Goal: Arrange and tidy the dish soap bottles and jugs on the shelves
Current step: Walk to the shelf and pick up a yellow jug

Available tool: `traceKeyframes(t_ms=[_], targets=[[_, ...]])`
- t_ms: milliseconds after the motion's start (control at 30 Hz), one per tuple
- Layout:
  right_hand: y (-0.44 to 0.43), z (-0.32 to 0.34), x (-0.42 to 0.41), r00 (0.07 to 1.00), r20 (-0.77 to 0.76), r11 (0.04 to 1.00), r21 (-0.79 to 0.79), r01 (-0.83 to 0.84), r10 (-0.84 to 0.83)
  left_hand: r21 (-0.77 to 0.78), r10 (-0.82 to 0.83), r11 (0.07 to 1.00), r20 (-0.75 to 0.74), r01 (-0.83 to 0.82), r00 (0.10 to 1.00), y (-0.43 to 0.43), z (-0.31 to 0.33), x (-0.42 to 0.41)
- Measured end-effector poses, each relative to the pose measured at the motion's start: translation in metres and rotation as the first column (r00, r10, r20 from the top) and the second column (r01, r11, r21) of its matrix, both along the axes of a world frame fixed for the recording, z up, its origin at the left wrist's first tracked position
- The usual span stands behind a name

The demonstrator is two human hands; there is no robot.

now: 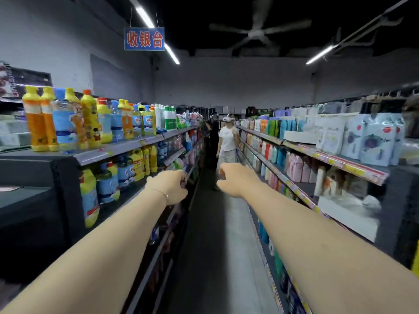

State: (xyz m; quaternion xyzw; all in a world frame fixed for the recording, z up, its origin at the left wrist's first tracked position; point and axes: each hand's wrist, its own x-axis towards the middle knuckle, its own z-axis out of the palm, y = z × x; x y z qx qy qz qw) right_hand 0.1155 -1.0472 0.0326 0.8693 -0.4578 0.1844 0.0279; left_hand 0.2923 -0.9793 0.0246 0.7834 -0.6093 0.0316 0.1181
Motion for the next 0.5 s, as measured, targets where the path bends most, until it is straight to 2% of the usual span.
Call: traceKeyframes(t_ms=[500], targets=[[-0.305, -0.008, 0.133, 0.982, 0.038, 0.981, 0.054, -0.185, 0.183, 0.02, 0.096, 0.995, 0.102, -0.099, 0.99, -0.295, -0.014, 0.113]])
